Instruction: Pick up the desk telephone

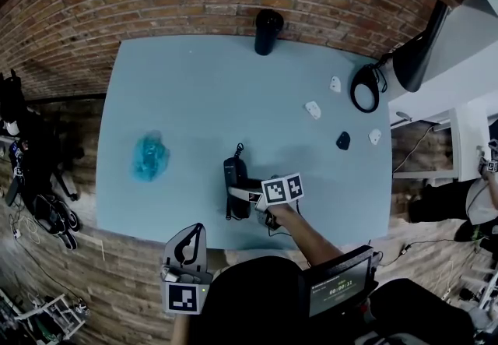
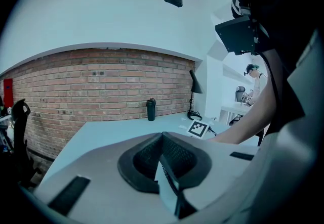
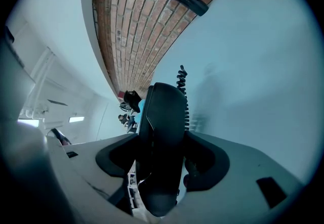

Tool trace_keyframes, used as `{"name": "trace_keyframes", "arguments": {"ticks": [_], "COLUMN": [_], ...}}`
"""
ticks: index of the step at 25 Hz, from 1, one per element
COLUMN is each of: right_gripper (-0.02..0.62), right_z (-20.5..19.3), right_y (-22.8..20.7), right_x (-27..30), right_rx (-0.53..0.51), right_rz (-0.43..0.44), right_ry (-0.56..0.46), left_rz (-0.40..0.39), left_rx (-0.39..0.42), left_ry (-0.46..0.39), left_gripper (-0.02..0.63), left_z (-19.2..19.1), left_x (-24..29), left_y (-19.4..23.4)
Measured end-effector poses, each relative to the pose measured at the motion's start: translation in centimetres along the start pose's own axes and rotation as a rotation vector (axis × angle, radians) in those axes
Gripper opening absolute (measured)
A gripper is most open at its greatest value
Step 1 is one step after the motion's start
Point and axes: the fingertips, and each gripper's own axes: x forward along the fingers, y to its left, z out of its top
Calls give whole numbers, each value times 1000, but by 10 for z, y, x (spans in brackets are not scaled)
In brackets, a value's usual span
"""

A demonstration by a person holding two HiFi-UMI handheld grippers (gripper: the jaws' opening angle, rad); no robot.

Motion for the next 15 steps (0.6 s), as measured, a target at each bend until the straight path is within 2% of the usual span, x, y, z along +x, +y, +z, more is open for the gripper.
{"name": "trace_keyframes", "arguments": {"ticks": [15], "right_gripper": [301], "right_z": [36], "right_y": [69], "right_x": [-8], "right_rx": [7], "right_rz": [180], "right_ry": [-199], "left_rz": [-57], "left_rx": [41], "left_ry": [-25], "left_gripper": [18], "left_z": [2], "left_x": [-6], "left_y": [18]}}
